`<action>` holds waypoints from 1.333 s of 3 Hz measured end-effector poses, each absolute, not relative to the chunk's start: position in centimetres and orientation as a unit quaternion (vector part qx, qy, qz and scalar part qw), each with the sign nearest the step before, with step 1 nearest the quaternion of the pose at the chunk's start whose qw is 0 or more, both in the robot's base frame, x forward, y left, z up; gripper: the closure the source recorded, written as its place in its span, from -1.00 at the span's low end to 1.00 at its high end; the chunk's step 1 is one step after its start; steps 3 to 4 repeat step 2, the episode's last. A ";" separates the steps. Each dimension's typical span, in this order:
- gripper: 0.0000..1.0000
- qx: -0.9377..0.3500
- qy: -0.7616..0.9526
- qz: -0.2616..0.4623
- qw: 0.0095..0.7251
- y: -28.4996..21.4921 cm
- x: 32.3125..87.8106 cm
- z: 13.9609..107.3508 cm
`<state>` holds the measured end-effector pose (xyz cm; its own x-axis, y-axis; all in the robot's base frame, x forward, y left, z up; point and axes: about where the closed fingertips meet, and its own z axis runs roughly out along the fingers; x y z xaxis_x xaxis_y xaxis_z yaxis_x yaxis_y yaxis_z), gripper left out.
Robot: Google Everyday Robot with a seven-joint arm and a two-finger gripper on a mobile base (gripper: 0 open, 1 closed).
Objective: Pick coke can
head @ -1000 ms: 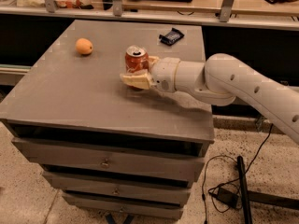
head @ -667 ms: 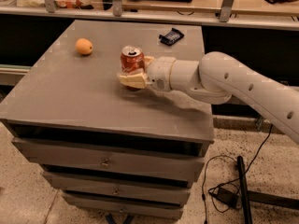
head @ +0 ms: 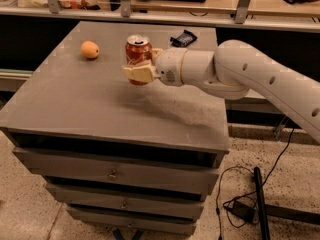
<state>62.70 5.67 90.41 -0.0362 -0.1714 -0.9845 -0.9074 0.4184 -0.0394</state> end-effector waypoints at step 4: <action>1.00 -0.444 0.619 0.342 0.550 6.0 62.2 93.6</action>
Offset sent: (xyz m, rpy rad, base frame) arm -0.0027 0.0020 0.0248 -0.0025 -0.0214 0.0346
